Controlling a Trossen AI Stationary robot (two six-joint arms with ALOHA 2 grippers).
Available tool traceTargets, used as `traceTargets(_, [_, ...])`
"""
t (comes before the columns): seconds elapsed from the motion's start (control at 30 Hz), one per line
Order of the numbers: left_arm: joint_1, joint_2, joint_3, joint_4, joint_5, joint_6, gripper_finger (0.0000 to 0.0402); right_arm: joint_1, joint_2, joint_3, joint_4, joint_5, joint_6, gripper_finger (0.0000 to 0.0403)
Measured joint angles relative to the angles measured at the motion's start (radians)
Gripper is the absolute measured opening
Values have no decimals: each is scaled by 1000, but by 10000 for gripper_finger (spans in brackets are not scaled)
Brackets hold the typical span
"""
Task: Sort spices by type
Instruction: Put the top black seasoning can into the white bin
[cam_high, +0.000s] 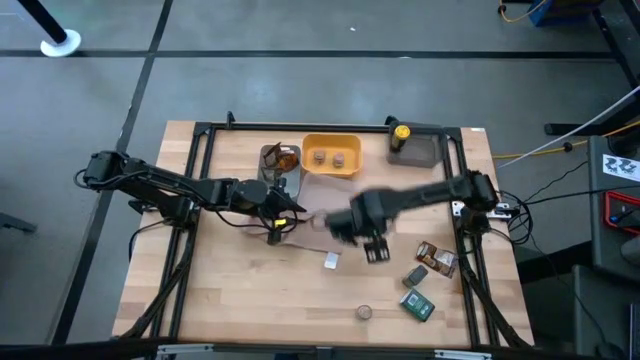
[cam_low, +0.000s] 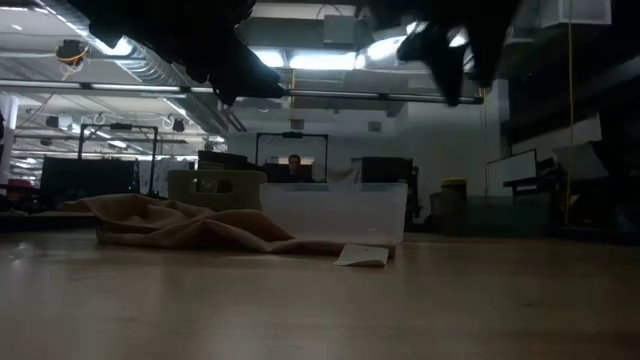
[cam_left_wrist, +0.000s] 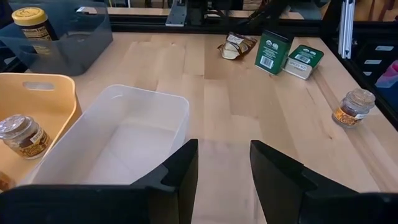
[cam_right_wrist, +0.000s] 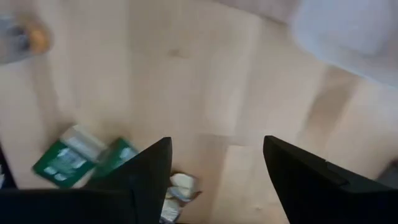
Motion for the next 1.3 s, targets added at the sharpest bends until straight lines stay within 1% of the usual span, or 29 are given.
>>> traceTargets(0.13, [-2, 0, 0, 14, 0, 17, 130, 141, 0, 0, -1, 0, 56, 253])
traceTargets(0.33, [-30, 10, 0, 66, 0, 5, 130, 315, 0, 0, -1, 0, 62, 253])
traceTargets(0.4, [-47, 11, 0, 71, 0, 3, 130, 362, 0, 0, -1, 0, 86, 253])
traceTargets(0.57, [-85, 12, 0, 68, 0, 3, 130, 443, -1, -39, -1, 0, 214, 252])
traceTargets(0.67, [-99, 12, 0, 69, 0, 8, 130, 479, -2, -91, 0, 0, 217, 252])
traceTargets(0.83, [-111, 12, 0, 69, 0, 9, 130, 509, -2, -201, -2, -1, 218, 252])
traceTargets(0.97, [-111, 12, 0, 69, 0, 16, 130, 505, -2, -269, -1, 1, 215, 252])
traceTargets(1.1, [-111, 12, 0, 69, 0, 16, 130, 503, -2, -325, -1, 32, 198, 252])
traceTargets(1.3, [-111, 12, 0, 69, 0, 19, 130, 504, -1, -397, 2, -16, 188, 252])
